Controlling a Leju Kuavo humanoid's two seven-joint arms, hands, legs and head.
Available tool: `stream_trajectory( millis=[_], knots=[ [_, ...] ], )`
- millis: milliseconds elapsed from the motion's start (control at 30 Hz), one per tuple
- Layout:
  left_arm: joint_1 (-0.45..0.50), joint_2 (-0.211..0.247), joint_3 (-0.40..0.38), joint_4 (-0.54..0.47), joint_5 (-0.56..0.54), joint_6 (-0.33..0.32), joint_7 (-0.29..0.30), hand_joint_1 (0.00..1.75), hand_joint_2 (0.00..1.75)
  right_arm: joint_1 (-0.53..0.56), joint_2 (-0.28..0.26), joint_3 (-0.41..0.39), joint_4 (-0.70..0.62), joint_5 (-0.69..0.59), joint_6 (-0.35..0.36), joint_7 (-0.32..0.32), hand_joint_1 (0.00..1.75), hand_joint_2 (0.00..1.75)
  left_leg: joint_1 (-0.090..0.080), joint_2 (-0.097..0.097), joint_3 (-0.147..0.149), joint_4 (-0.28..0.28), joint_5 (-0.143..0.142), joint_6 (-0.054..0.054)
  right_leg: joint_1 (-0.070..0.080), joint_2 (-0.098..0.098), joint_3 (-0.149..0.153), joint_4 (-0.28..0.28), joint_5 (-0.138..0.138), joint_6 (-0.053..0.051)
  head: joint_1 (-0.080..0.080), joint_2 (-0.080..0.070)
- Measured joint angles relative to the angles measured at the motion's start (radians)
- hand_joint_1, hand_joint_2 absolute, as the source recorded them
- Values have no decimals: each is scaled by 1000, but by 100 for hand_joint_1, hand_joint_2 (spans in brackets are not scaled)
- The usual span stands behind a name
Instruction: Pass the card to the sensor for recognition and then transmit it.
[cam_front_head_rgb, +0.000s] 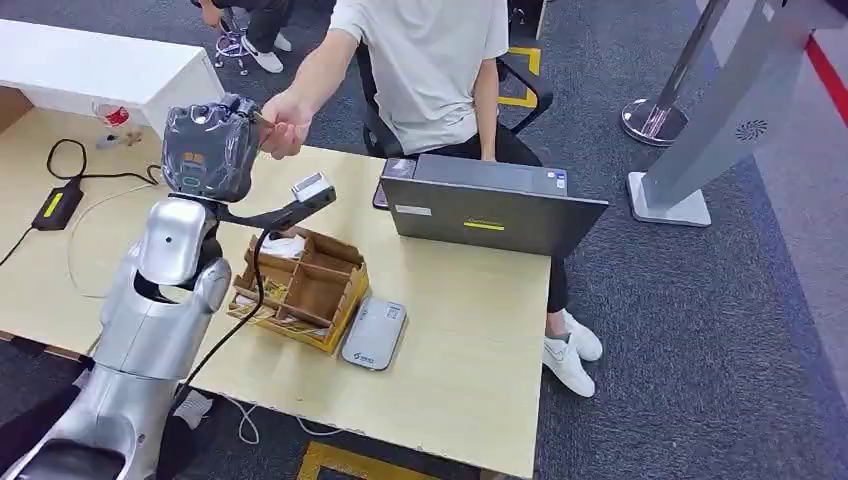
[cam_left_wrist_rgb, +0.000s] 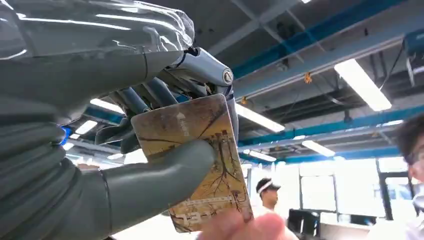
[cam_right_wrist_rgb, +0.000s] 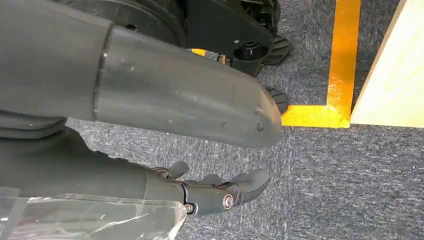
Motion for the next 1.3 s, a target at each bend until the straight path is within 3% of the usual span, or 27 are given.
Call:
stream_trajectory(
  millis=[233,367,533,767,1300],
  knots=[
    [2,7,19,32,8,18,-10,0,175,-2,0,0,1,-1,-1,-1,0,0,0,0,0,0,0,0,0,0,0,0,0,0,0,0],
    [27,4,30,25,54,40,-47,0,175,-1,0,0,2,-8,-3,-3,0,0,0,0,0,0,0,0,0,0,0,0,0,0,0,0],
    [140,-31,35,-96,144,46,-112,0,175,7,0,-7,2,-22,-15,-5,0,0,0,0,0,0,0,0,0,0,0,0,0,0,0,0],
    [279,-72,11,-274,161,35,-135,0,175,17,0,-25,3,-28,-16,-15,0,0,0,1,0,0,-1,1,0,0,0,-1,-1,1,0,0],
    [383,-74,-27,-402,206,-13,-158,0,175,22,0,-51,3,-46,-13,-24,0,0,0,0,0,0,-1,1,0,0,0,-1,-1,1,0,0]
  ],
)
